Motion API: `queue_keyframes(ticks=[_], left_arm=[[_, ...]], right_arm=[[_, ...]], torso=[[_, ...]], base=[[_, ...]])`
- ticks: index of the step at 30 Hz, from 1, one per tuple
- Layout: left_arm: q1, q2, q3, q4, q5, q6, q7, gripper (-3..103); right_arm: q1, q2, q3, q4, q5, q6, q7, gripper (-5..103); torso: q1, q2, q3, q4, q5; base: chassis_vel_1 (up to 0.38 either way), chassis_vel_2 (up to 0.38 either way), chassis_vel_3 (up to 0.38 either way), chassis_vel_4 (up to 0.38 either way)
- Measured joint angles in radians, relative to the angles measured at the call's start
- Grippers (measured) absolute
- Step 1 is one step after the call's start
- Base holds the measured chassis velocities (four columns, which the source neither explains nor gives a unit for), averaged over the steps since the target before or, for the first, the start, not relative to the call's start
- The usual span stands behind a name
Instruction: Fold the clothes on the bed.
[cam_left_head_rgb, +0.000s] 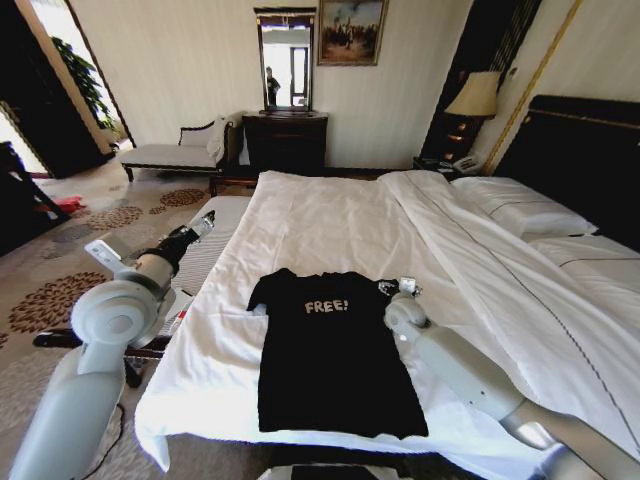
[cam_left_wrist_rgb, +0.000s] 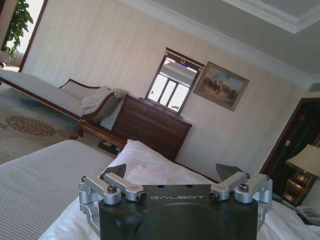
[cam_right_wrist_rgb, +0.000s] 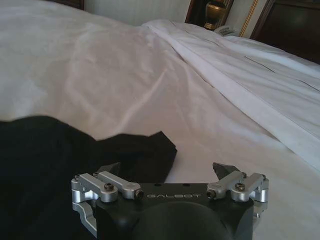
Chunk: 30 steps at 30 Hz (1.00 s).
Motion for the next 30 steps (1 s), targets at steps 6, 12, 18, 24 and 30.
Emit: queue_keyframes(ticks=[6,12,18,24,30], left_arm=[[0.018,0.008,-0.024,-0.009,-0.003,0.002,0.000,100],[0.022,0.005,-0.021,-0.009,-0.001,0.003,0.000,100],[0.022,-0.001,-0.010,-0.003,0.007,0.003,0.000,100],[0.015,-0.014,0.016,0.010,0.021,0.003,0.001,100],[0.010,-0.020,0.026,0.020,0.027,0.003,0.001,100]], right_arm=[[-0.017,0.005,-0.006,-0.061,-0.069,-0.013,0.009,100],[-0.023,-0.013,0.028,-0.081,-0.121,-0.017,0.046,100],[-0.042,-0.033,0.074,-0.057,-0.138,-0.001,0.058,100],[-0.087,-0.028,0.088,0.034,-0.114,0.091,-0.002,100],[-0.113,0.010,0.043,0.047,-0.089,0.100,-0.026,100]], torso=[[0.000,0.000,0.000,0.0000,0.0002],[0.000,0.000,0.000,0.0000,0.0000],[0.000,0.000,0.000,-0.0003,-0.0001],[0.000,0.000,0.000,0.0000,-0.0001],[0.000,0.000,0.000,0.0001,0.0000]], base=[[0.000,0.000,0.000,0.000],[0.000,0.000,0.000,0.000],[0.000,0.000,0.000,0.000],[0.000,0.000,0.000,0.000],[0.000,0.000,0.000,0.000]])
